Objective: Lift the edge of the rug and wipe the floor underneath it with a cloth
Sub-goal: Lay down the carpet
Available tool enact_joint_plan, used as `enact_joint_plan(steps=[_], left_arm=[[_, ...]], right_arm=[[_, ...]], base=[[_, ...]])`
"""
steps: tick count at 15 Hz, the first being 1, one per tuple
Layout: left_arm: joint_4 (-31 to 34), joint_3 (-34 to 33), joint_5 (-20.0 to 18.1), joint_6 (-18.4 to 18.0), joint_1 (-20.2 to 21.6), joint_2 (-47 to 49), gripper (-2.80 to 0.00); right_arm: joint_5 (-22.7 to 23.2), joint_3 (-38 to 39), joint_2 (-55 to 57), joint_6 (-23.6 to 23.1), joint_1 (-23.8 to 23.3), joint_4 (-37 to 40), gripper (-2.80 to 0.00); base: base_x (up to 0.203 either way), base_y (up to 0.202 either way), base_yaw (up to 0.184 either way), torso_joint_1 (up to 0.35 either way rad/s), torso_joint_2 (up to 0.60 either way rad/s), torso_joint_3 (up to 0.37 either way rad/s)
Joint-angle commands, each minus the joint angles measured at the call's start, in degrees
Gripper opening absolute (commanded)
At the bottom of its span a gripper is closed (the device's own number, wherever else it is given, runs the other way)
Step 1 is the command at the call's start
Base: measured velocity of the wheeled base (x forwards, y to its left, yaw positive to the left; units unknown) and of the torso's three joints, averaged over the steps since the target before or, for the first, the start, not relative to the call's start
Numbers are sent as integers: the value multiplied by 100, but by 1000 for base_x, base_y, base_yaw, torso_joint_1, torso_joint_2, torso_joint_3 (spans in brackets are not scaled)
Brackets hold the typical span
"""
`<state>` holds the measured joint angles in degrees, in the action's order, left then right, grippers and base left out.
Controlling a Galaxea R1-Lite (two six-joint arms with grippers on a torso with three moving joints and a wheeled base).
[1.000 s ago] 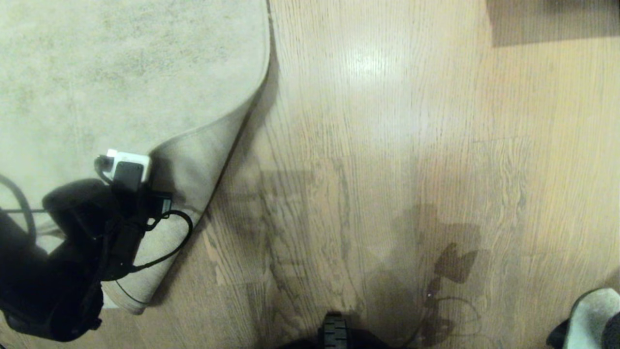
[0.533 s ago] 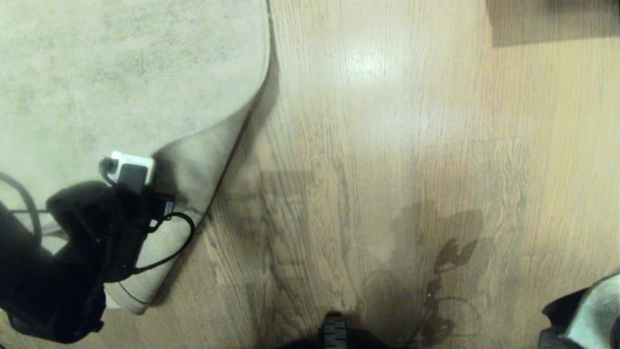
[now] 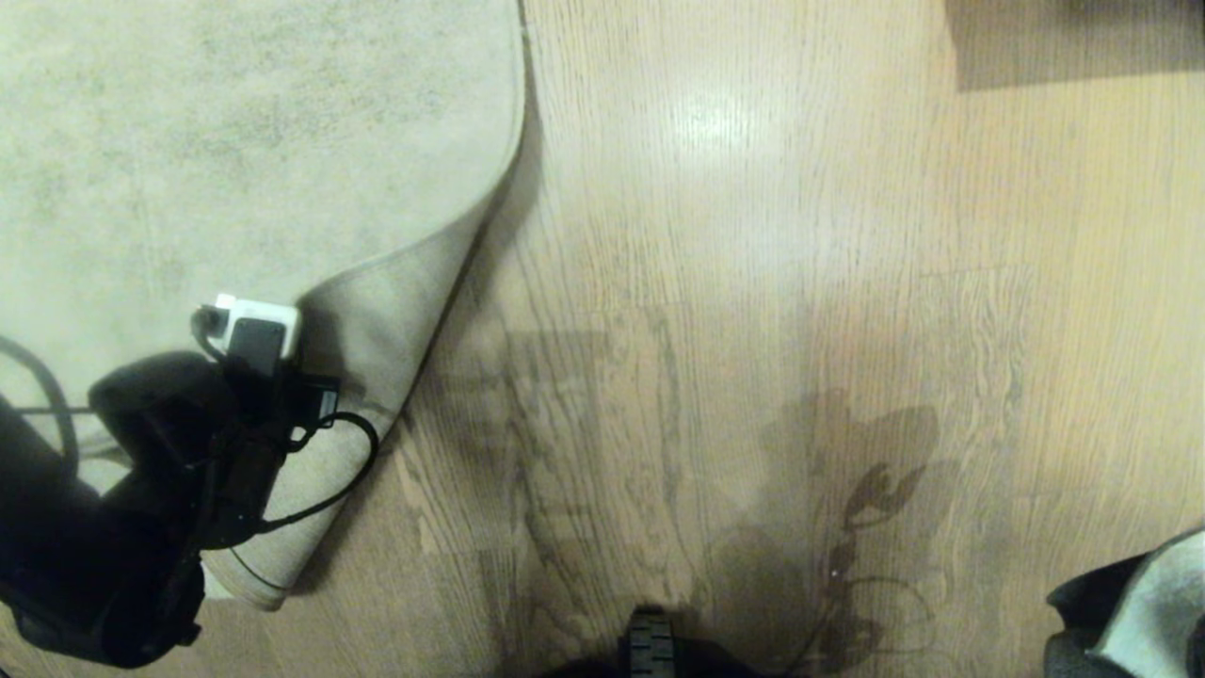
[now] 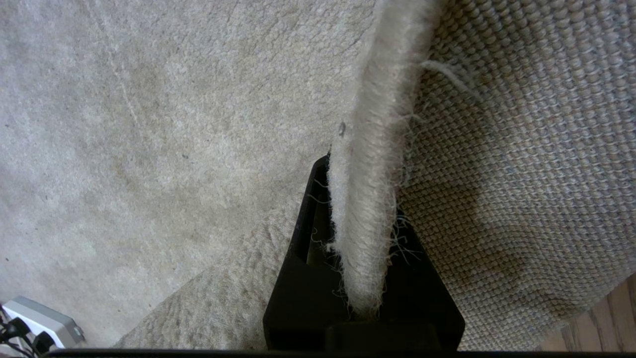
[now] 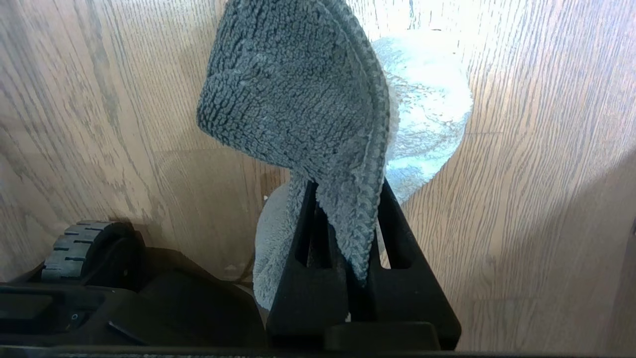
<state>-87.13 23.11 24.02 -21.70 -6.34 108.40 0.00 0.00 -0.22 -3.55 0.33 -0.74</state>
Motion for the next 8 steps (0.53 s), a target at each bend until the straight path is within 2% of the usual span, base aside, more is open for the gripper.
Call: enact_joint_plan(steps=[1, 8], left_arm=[[-251, 0, 15, -5, -32, -82, -280], [-238, 8, 6, -32, -152, -887, -280]], right_arm=[[0, 0, 22, -6, 2, -5, -280], [0, 0, 22, -6, 2, -5, -280]], base=[[0, 0, 0, 0, 0, 0], [0, 0, 0, 0, 0, 0]])
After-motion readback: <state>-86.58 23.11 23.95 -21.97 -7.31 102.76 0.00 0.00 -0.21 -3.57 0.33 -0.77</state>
